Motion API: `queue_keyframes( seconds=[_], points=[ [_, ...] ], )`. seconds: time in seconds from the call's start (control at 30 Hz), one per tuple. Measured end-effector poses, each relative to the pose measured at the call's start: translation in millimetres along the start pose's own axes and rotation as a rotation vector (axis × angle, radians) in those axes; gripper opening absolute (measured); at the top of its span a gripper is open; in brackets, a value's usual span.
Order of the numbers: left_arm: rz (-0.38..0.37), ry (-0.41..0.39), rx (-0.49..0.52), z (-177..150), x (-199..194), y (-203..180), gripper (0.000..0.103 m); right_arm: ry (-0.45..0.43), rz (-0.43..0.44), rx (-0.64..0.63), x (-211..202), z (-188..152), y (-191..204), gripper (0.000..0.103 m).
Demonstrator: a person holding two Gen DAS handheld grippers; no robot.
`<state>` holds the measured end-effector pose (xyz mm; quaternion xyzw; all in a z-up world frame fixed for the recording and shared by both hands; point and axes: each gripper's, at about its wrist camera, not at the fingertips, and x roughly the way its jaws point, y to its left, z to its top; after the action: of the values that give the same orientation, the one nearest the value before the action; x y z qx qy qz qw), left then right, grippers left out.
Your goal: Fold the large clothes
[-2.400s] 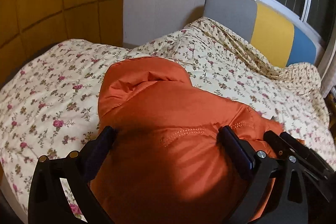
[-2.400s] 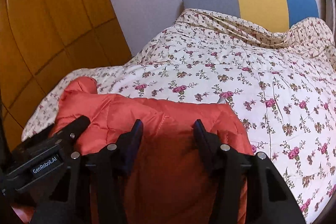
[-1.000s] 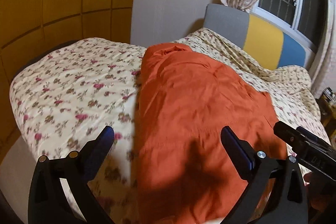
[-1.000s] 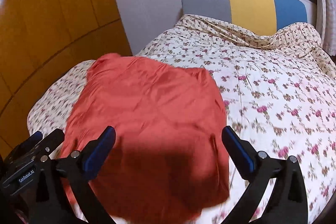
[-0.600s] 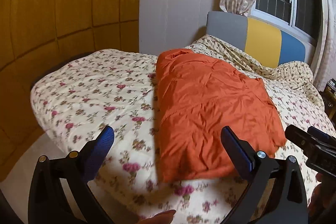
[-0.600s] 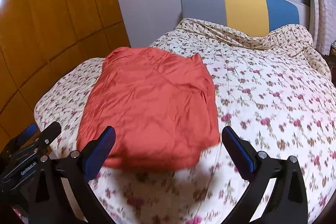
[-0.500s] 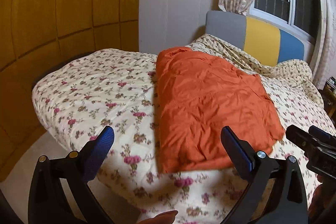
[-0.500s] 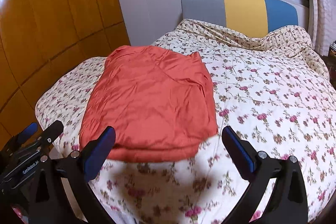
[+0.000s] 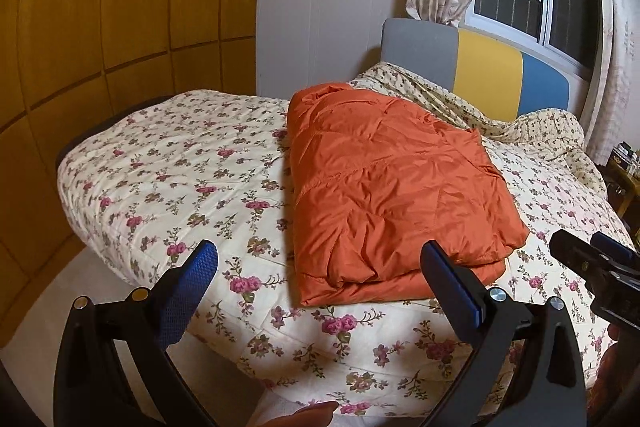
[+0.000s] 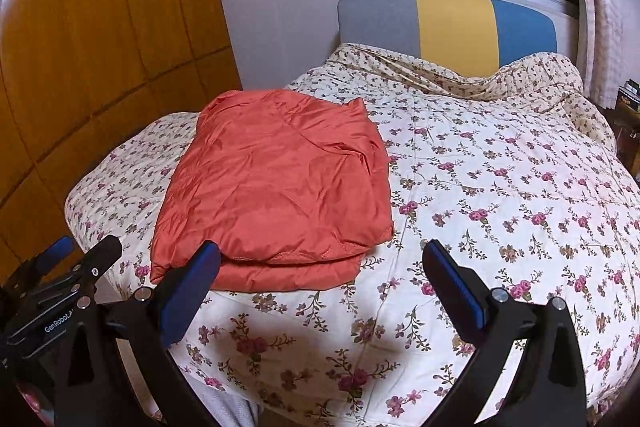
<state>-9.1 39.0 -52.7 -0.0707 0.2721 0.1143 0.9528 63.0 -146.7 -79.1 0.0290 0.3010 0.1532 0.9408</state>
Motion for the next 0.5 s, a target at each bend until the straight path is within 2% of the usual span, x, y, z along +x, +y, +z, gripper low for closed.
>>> queue_keyframes(
  seconds=[0.5],
  points=[
    [-0.01,-0.005,0.017,-1.4,-0.6,-5.1,0.1,0.007,0.01,0.007,2.7,-1.0,-0.3,0.101]
  ],
)
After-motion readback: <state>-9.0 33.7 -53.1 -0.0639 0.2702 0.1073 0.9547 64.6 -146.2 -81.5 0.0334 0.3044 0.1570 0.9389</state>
